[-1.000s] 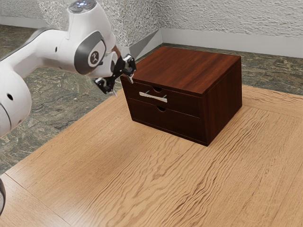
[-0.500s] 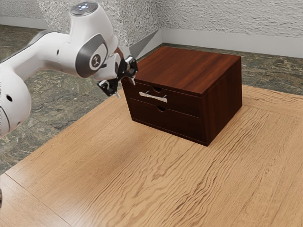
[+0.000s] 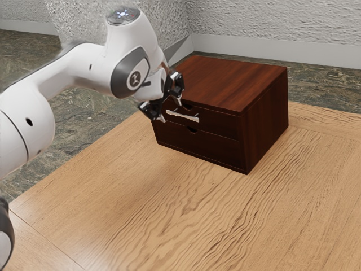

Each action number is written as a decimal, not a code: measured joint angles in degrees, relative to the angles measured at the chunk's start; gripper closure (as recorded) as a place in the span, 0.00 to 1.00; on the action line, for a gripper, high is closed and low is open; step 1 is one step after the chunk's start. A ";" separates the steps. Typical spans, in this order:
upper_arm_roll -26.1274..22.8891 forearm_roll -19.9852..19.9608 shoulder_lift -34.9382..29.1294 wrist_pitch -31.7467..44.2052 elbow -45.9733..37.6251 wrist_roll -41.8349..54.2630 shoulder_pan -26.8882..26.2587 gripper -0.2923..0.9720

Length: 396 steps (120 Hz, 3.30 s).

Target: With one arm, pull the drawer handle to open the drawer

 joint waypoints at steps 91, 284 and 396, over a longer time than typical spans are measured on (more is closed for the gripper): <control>0.36 -0.05 1.61 1.48 -2.28 -7.44 -3.27 0.33; 23.79 -0.33 -4.35 6.45 -12.86 -9.44 -25.61 0.65; 32.37 0.37 -19.20 9.71 -30.66 -10.74 -35.64 0.45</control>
